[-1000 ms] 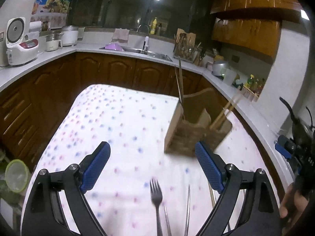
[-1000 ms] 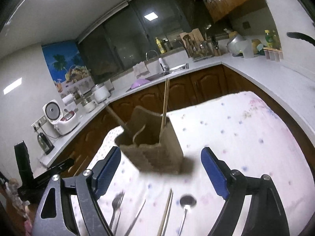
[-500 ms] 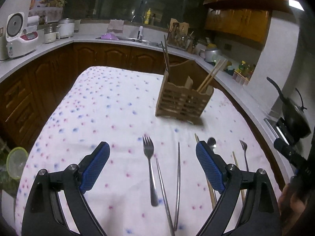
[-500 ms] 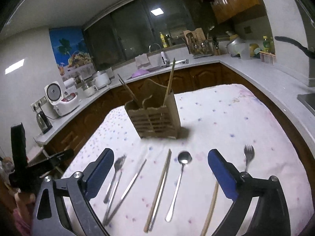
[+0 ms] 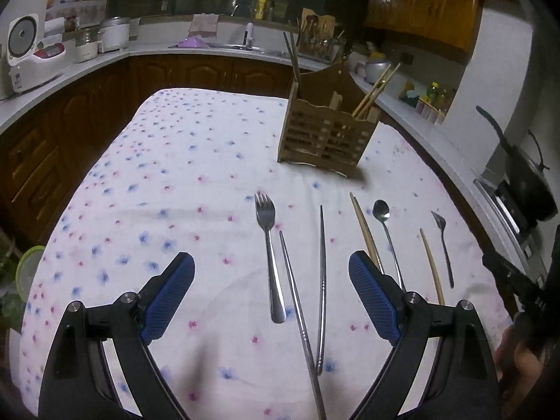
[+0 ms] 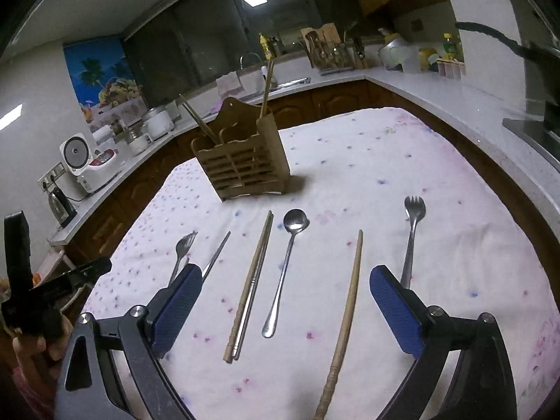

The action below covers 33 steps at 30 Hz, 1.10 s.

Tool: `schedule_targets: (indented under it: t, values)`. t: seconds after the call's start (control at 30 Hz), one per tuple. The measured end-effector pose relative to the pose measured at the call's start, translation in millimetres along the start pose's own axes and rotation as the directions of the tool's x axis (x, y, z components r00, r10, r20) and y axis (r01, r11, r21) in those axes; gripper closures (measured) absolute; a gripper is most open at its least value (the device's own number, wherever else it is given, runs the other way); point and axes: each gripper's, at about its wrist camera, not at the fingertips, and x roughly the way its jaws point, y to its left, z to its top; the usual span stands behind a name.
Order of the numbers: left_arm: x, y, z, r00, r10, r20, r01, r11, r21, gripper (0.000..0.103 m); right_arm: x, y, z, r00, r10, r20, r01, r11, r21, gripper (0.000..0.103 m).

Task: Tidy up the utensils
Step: 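Move both open tools back toward the forks, spoons and chopsticks on the cloth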

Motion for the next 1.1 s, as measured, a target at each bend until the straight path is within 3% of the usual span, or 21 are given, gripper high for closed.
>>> schedule_targets:
  t: [0.83, 0.93, 1.1]
  values:
    - [56, -36, 13, 0.993, -0.003, -0.115, 0.017, 0.992, 0.123, 0.012, 35, -11, 11, 0.998, -0.006, -0.064, 0.006, 1.000, 0.005, 0.010]
    - [68, -41, 17, 0.991, -0.004, -0.135, 0.024, 0.990, 0.142, 0.016, 45, -11, 14, 0.997, -0.007, -0.083, 0.007, 1.000, 0.001, 0.013]
    - [94, -51, 25, 0.982, -0.018, -0.187, 0.050, 0.984, 0.169, 0.032, 62, -13, 21, 0.993, 0.006, -0.115, -0.006, 1.000, 0.002, 0.028]
